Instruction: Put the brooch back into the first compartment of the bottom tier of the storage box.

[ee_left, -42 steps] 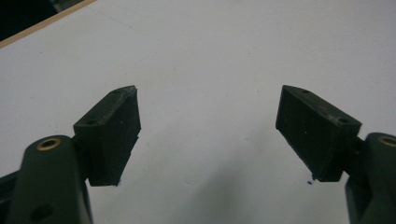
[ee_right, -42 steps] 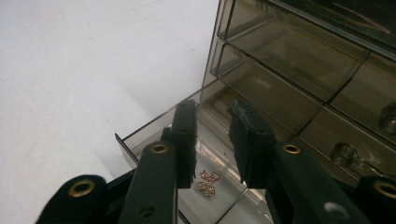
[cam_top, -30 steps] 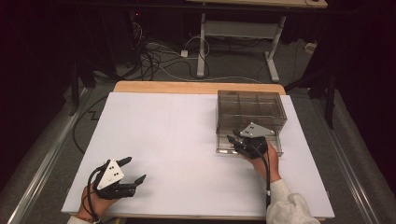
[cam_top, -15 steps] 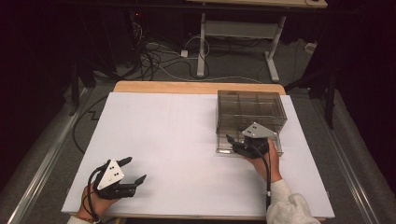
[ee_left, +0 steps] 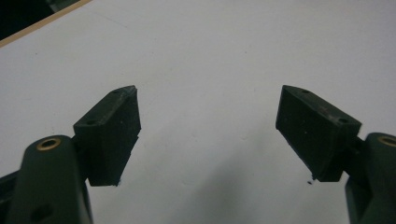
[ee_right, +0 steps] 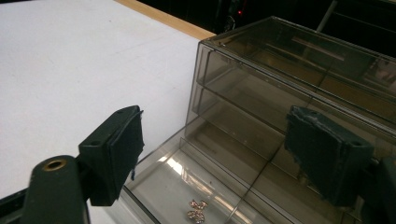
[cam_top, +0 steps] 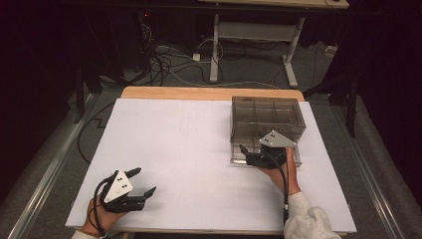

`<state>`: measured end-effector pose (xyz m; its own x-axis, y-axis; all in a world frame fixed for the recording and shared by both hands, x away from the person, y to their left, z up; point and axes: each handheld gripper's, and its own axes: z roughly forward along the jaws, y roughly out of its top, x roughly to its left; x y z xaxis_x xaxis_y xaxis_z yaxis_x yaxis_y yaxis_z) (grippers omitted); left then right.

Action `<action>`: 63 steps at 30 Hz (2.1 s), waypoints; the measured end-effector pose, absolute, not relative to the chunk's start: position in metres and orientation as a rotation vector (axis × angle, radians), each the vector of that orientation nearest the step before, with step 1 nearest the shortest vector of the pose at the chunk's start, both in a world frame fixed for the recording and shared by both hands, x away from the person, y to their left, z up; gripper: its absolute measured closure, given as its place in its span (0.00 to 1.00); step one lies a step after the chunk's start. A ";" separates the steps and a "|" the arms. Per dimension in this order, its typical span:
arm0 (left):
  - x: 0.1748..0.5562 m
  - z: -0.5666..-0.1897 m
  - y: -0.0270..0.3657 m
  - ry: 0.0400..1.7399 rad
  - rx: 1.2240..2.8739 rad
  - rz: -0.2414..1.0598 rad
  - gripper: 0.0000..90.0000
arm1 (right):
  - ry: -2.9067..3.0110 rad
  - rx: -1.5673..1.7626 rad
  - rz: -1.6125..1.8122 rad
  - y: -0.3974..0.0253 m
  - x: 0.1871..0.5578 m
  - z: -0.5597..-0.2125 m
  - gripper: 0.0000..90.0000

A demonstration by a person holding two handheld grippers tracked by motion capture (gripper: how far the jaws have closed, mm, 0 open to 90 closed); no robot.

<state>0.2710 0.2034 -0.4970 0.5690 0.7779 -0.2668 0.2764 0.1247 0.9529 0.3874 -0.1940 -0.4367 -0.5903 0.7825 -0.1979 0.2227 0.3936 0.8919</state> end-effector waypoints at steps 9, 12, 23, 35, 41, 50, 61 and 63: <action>0.271 -0.497 0.203 0.962 1.447 0.458 0.24 | 2.031 0.838 1.185 -0.191 0.384 -0.434 0.20; 0.271 -0.497 0.202 0.960 1.450 0.459 0.24 | 2.030 0.843 1.197 -0.192 0.383 -0.434 0.20; 0.270 -0.498 0.202 0.958 1.456 0.459 0.24 | 2.022 0.799 1.216 -0.189 0.375 -0.426 0.22; 0.270 -0.498 0.202 0.954 1.463 0.458 0.24 | 2.010 0.773 1.240 -0.188 0.363 -0.418 0.21; 0.270 -0.498 0.202 0.953 1.463 0.457 0.24 | 2.010 0.745 1.251 -0.187 0.357 -0.414 0.21; 0.270 -0.498 0.201 0.953 1.467 0.457 0.24 | 2.010 0.729 1.246 -0.189 0.351 -0.412 0.21; 0.270 -0.498 0.201 0.950 1.472 0.455 0.24 | 2.013 0.703 1.236 -0.190 0.344 -0.410 0.21; 0.269 -0.498 0.201 0.949 1.466 0.458 0.24 | 2.012 0.700 1.232 -0.190 0.343 -0.410 0.21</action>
